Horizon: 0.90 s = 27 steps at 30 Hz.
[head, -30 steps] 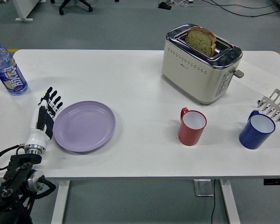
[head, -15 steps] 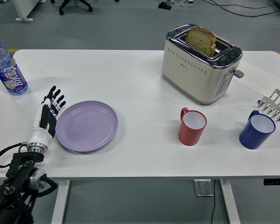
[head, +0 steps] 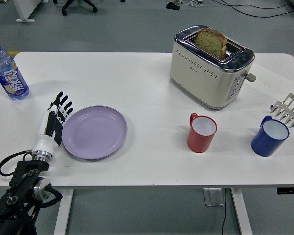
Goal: Push plate across desktop
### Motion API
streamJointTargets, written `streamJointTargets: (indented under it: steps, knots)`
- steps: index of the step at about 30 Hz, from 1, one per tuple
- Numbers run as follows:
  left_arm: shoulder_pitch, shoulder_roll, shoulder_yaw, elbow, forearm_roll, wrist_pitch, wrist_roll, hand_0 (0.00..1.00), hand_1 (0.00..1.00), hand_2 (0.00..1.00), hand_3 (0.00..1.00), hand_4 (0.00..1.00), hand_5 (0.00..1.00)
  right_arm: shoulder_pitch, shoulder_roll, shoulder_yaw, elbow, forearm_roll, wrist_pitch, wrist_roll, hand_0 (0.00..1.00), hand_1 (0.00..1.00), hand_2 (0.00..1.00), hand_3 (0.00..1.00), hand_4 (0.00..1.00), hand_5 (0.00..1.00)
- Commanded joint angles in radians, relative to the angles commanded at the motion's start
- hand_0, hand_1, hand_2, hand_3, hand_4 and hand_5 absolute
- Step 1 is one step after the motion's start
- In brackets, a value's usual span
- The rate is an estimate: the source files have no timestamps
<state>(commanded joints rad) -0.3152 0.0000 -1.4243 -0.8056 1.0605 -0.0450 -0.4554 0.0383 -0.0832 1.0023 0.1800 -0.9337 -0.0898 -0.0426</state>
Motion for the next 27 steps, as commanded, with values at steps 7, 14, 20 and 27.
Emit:
streamJointTargets:
  steps: [7,14,20,27]
  knots:
    - [-0.003,0.0,0.032,0.002,-0.01,0.003,-0.004,0.879,0.919,0.978,0.998,0.505,0.998,-0.001,0.0,-0.004,0.0,0.0,0.0,-0.001,0.613,0.554,0.656,0.64,0.164,0.385]
    - [-0.009,0.0,0.053,0.007,-0.016,0.004,-0.006,0.879,0.919,0.976,0.998,0.504,0.998,-0.002,0.001,-0.009,0.0,-0.007,-0.002,-0.003,0.612,0.554,0.655,0.64,0.163,0.385]
    - [-0.013,0.0,0.067,0.011,-0.021,0.002,-0.005,0.878,0.918,0.973,0.998,0.504,0.998,-0.005,0.002,-0.011,0.0,-0.014,-0.002,-0.005,0.612,0.553,0.656,0.64,0.163,0.385]
    - [-0.016,0.0,0.087,0.012,-0.026,0.001,-0.005,0.878,0.917,0.974,0.998,0.504,0.998,-0.005,0.003,-0.017,0.0,-0.014,-0.002,-0.004,0.612,0.553,0.655,0.64,0.161,0.384]
